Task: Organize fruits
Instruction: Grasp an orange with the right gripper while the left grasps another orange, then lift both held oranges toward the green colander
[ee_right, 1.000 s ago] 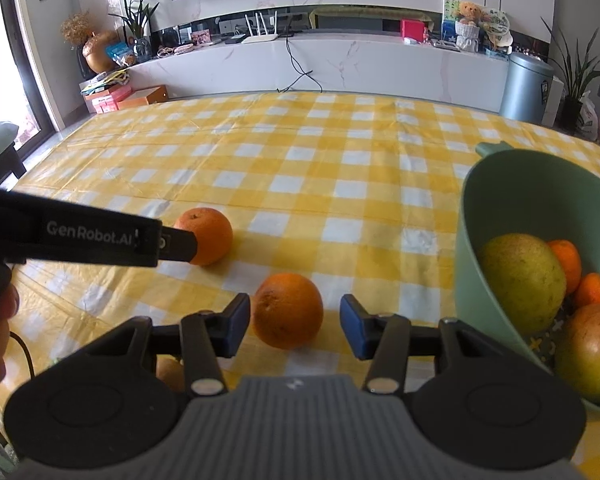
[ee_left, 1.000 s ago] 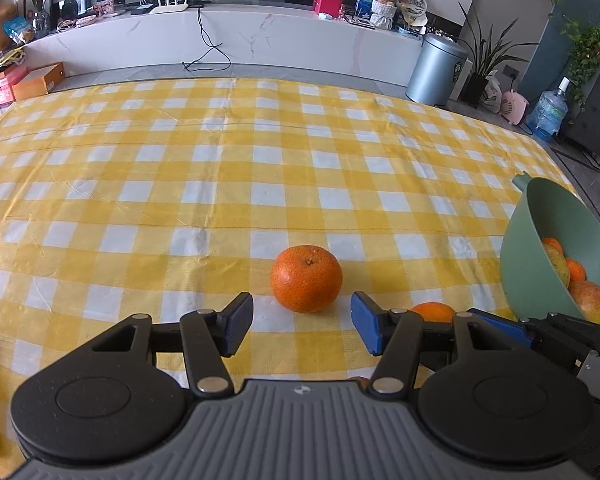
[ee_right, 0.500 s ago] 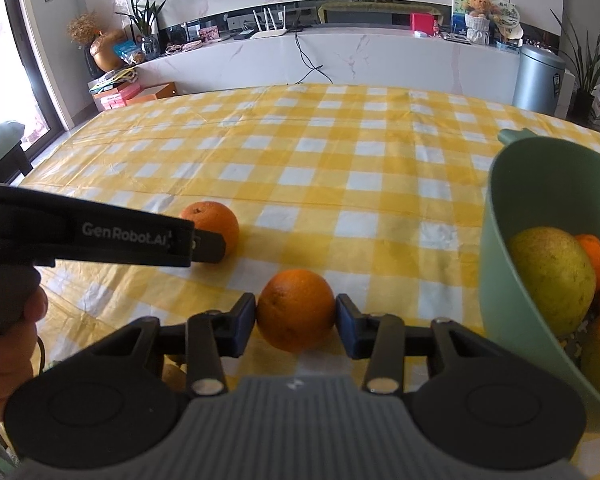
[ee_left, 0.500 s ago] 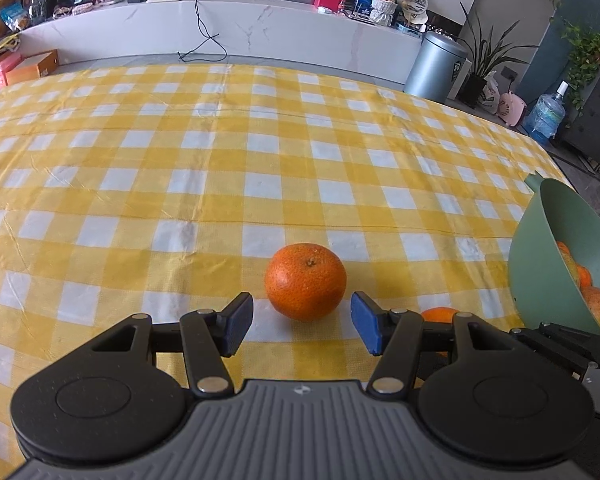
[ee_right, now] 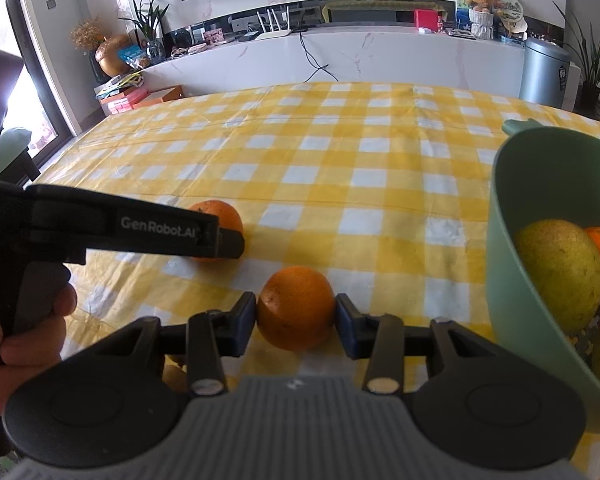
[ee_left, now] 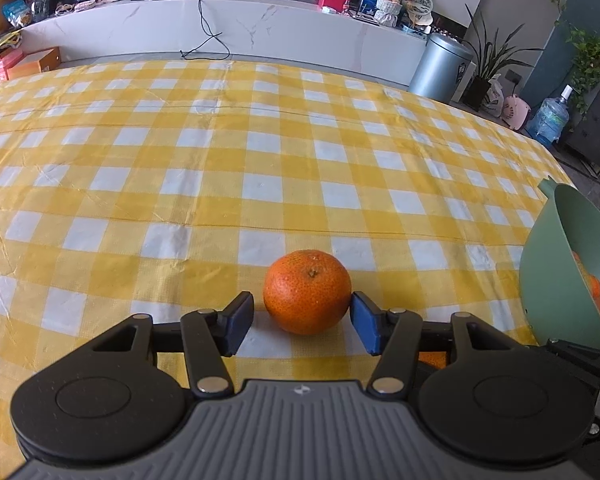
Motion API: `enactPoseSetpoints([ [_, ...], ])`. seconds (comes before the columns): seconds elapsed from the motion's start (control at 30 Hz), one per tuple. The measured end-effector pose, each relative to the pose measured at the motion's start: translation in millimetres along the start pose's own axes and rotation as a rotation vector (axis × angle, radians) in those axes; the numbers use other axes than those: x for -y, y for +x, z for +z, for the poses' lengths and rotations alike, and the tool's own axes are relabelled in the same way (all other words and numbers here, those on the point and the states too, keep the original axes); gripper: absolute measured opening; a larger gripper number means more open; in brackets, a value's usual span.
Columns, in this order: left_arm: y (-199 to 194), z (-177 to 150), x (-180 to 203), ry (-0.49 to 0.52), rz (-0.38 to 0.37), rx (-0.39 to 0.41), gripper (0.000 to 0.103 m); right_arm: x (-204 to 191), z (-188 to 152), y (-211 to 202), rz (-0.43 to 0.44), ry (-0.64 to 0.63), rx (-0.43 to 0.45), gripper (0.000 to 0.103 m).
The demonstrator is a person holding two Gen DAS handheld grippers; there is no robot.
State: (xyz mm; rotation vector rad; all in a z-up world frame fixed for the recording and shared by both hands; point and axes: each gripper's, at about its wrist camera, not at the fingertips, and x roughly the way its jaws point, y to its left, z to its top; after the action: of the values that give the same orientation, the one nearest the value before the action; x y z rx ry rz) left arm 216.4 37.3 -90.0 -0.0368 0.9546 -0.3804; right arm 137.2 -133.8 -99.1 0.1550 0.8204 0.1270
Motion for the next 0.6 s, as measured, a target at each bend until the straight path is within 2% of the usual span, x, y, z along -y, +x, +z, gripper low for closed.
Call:
enactPoseSetpoints([
  [0.07, 0, 0, 0, -0.006, -0.018, 0.0, 0.053, 0, 0, 0, 0.0, -0.001, 0.001, 0.04],
  [0.33, -6, -1, 4, 0.0, 0.028, 0.02, 0.051, -4, 1, -6, -0.008, -0.027, 0.014, 0.04],
  [0.6, -37, -1, 13, -0.012, 0.043, 0.07, 0.051, -10, 5, -31, -0.02, -0.075, 0.061, 0.04],
])
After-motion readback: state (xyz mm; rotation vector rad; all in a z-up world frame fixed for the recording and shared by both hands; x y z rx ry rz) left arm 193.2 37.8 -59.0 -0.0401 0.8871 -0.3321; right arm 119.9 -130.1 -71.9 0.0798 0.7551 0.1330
